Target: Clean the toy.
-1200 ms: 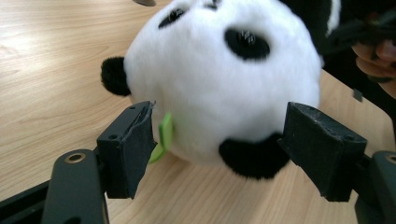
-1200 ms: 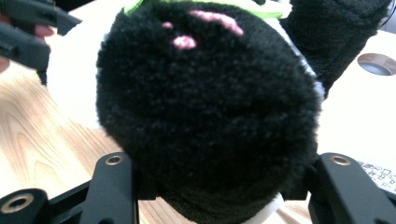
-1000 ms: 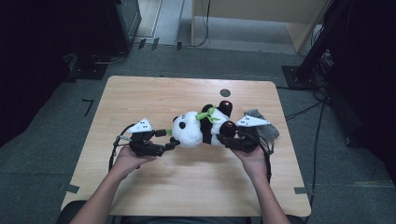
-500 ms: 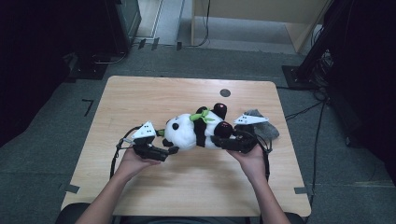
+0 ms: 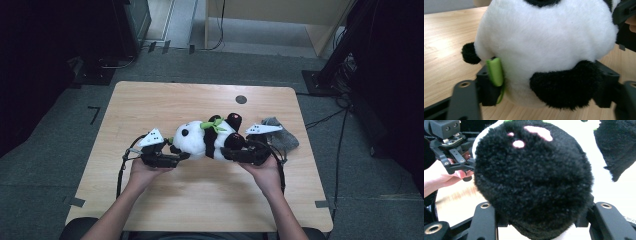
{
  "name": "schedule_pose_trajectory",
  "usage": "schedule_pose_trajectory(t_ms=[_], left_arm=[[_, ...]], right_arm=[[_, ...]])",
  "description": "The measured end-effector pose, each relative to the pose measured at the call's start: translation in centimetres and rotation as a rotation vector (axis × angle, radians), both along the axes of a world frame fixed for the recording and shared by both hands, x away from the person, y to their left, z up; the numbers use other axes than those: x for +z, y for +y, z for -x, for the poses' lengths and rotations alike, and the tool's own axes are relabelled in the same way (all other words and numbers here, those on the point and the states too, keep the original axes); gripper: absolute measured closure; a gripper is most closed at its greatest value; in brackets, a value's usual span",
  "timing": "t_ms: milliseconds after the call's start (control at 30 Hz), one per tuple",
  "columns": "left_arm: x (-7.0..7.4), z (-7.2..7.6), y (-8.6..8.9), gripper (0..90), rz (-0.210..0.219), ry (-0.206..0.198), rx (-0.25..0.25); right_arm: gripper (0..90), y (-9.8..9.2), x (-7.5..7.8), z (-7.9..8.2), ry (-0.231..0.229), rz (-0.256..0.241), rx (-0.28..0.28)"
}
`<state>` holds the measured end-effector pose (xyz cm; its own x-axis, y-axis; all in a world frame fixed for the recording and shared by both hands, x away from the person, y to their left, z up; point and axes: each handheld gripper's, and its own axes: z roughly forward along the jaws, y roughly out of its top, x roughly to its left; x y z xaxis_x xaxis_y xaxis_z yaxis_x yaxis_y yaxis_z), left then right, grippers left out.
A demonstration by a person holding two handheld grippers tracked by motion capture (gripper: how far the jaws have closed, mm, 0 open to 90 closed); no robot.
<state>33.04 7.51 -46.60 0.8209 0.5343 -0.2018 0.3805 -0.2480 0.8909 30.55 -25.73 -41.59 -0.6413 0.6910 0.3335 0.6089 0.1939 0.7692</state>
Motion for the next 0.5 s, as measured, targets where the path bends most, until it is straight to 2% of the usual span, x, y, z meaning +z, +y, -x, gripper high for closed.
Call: schedule_pose_trajectory(t_ms=[67, 100, 167, 267, 333, 433, 500], left_arm=[[0.4, 0.4, -0.2, 35.8, -0.025, -0.008, 0.004], [0.6, 0.5, -0.2, 39.8, -0.028, 0.000, 0.006], [0.9, 0.5, -0.1, 47.0, -0.015, 0.037, 0.007], [1.3, 0.4, 0.1, 51.8, 0.001, 0.080, 0.009], [1.5, 0.2, 0.5, 55.0, 0.025, 0.113, 0.012], [1.8, 0.0, 1.2, 57.1, 0.069, 0.151, 0.009], [1.9, -0.3, 1.6, 57.5, 0.091, 0.173, 0.008]], right_arm=[[42.9, -0.1, -0.1, -0.1, -0.007, 0.002, -0.005], [41.3, -0.1, -0.2, -0.2, -0.010, 0.002, -0.010], [36.6, -0.4, -0.3, -0.3, -0.012, -0.002, -0.013], [29.2, -0.7, -0.6, -0.6, -0.020, -0.020, -0.015], [23.7, -0.7, -1.0, -0.6, -0.050, -0.032, -0.020], [17.9, -1.1, -1.6, -0.6, -0.101, -0.080, -0.004], [13.7, -1.0, -1.8, -0.5, -0.149, -0.079, 0.016]])
